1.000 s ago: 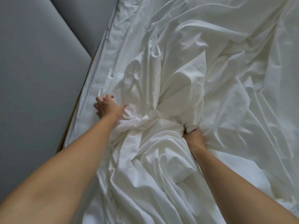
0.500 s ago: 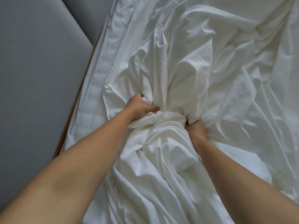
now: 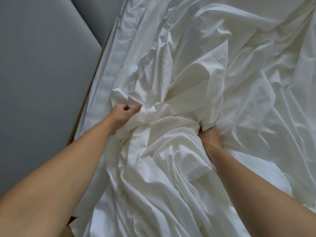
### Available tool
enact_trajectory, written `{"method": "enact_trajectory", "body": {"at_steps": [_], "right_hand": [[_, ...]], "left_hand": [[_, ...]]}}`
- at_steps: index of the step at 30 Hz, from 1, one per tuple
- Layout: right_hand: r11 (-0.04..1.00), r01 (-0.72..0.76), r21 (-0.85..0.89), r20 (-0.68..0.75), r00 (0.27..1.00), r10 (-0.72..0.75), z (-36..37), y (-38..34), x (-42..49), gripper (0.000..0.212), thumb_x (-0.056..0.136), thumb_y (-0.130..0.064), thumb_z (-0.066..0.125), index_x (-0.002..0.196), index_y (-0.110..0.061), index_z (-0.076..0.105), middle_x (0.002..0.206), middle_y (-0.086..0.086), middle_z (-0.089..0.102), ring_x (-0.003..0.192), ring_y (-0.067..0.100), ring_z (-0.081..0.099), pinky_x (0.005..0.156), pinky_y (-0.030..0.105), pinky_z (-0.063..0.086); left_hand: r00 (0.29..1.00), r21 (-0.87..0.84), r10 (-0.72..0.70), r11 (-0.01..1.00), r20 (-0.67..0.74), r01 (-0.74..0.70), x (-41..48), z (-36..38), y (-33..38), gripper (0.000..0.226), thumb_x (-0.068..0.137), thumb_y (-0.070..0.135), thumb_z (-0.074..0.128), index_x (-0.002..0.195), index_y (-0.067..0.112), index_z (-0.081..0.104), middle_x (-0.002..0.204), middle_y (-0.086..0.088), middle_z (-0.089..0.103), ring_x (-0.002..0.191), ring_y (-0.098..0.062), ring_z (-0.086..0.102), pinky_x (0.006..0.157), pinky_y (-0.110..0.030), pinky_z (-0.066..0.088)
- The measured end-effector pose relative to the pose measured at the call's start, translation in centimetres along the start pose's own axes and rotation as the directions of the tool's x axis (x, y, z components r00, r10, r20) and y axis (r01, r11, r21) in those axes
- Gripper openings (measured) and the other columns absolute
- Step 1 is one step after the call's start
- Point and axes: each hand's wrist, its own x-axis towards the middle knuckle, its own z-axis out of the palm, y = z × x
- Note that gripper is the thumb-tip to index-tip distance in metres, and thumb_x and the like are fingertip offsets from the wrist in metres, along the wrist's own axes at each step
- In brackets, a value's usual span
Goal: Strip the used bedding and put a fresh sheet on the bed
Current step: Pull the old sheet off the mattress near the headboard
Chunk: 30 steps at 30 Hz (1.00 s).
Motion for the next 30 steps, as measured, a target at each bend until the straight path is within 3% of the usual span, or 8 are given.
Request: {"method": "enact_trajectory", "body": {"at_steps": [3,6,8,11,17,23,27,30], "right_hand": [[1.000,0.000,0.003,-0.001,1.000,0.000,0.1,0.1,0.3,0.019,0.092,-0.021,0.054,0.074,-0.019,0.054,0.075,0.004,0.058,0.081,0.032,0.057,0.070,0.034,0.040],[1.000,0.010,-0.006,0.000,1.000,-0.010,0.1,0.2,0.4,0.015,0.093,-0.020,0.054,0.078,-0.019,0.055,0.081,0.006,0.059,0.081,0.031,0.055,0.071,0.033,0.038],[1.000,0.016,-0.009,0.003,1.000,-0.016,0.0,0.2,0.5,0.015,0.092,-0.020,0.054,0.077,-0.020,0.055,0.081,0.007,0.060,0.080,0.031,0.056,0.070,0.032,0.038],[1.000,0.024,0.009,0.010,1.000,-0.024,0.0,0.3,0.6,0.015,0.092,-0.020,0.054,0.077,-0.019,0.056,0.081,0.007,0.061,0.080,0.032,0.057,0.069,0.033,0.039],[0.999,0.010,-0.036,-0.006,1.000,-0.010,-0.2,0.8,0.7,0.022,0.093,-0.017,0.051,0.071,-0.020,0.052,0.069,0.001,0.054,0.063,0.023,0.051,0.066,0.032,0.038],[0.999,0.017,-0.044,-0.017,1.000,-0.017,-0.3,0.7,0.6,0.023,0.093,-0.014,0.051,0.071,-0.019,0.051,0.069,0.002,0.055,0.067,0.029,0.052,0.067,0.033,0.039],[1.000,0.027,-0.002,-0.028,0.999,-0.027,-0.1,0.4,0.0,0.017,0.091,-0.021,0.053,0.074,-0.019,0.055,0.079,0.004,0.064,0.065,0.024,0.054,0.067,0.033,0.041],[0.995,0.102,-0.018,0.002,0.995,-0.102,-0.3,0.3,-0.8,0.013,0.090,-0.029,0.054,0.088,-0.018,0.061,0.089,0.005,0.067,0.085,0.034,0.061,0.073,0.032,0.041]], "left_hand": [[0.975,0.022,0.080,0.996,0.208,-0.087,-1.4,3.1,0.1,0.062,0.064,0.050,0.092,0.111,0.018,0.068,0.099,0.008,0.078,0.087,-0.007,0.074,0.068,-0.017,0.056],[0.946,0.480,0.055,0.851,0.321,-0.212,-2.8,4.7,-0.4,0.104,0.051,0.069,0.090,0.138,0.028,0.050,0.125,0.016,0.062,0.109,-0.007,0.061,0.093,-0.024,0.048],[0.944,0.576,0.143,0.762,0.296,-0.296,-2.7,4.1,-1.5,0.092,0.065,0.063,0.085,0.143,0.030,0.047,0.131,0.012,0.060,0.116,-0.011,0.058,0.095,-0.025,0.043],[0.957,0.545,0.287,0.808,-0.034,-0.223,-2.6,0.3,-3.0,0.059,0.084,0.063,0.070,0.126,0.021,0.065,0.119,-0.008,0.071,0.110,-0.030,0.066,0.085,-0.034,0.050],[0.766,0.674,0.395,0.736,-0.507,0.066,-2.1,-6.1,-5.5,0.070,0.083,0.078,0.052,0.099,0.010,0.057,0.093,-0.026,0.067,0.084,-0.046,0.065,0.061,-0.038,0.041],[0.652,0.500,0.249,0.835,-0.716,0.230,-2.3,-5.1,-3.5,0.034,0.090,0.028,0.064,0.112,0.009,0.048,0.125,-0.024,0.051,0.117,-0.045,0.051,0.091,-0.049,0.045],[0.870,0.525,0.433,0.810,-0.234,-0.262,-6.6,4.2,-0.3,0.034,0.084,0.039,0.077,0.105,0.014,0.065,0.103,-0.008,0.061,0.094,-0.026,0.060,0.076,-0.029,0.043],[0.914,0.662,0.333,0.635,0.230,-0.398,-9.0,13.2,1.0,0.062,0.076,0.062,0.075,0.124,0.027,0.058,0.120,-0.003,0.054,0.109,-0.022,0.053,0.091,-0.034,0.047]]}}
